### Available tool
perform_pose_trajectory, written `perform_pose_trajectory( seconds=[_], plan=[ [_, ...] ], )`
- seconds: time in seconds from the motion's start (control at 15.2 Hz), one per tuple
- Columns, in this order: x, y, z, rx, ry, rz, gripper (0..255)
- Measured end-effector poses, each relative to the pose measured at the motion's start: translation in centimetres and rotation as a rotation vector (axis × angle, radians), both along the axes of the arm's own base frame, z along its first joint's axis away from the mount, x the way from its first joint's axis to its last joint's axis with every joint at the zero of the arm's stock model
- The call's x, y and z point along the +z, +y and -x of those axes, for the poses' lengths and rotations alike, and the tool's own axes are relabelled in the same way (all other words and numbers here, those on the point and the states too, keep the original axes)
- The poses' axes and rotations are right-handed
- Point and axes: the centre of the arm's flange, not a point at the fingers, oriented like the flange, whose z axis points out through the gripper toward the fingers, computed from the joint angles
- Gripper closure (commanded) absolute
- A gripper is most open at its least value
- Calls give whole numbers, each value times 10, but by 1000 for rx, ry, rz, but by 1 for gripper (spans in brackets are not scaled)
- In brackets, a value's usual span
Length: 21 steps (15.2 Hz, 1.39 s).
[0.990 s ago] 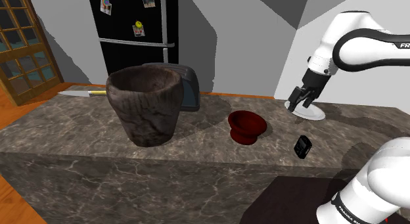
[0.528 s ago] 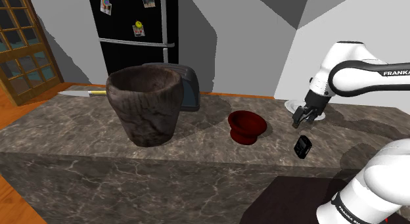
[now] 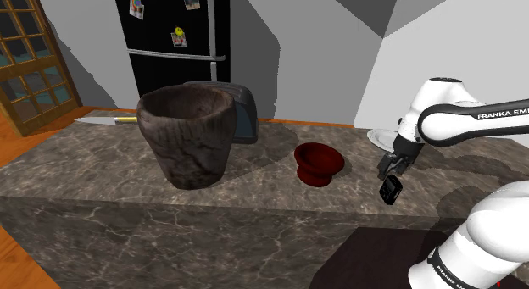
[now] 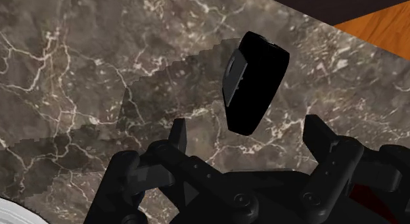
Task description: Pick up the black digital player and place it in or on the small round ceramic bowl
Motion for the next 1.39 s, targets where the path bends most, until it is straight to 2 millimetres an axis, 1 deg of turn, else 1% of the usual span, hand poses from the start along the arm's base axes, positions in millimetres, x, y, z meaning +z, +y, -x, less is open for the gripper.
perform_pose_trajectory(
  seconds=[0.26,0.59,0.66,1.32,1.39],
  plan=[
    [-16,0,1,0,0,0,0],
    [-19,-1,1,0,-1,0,0],
    [-19,-1,1,0,-1,0,255],
    [-19,-1,1,0,-1,0,255],
    [-16,1,0,0,-1,0,255]
  ],
)
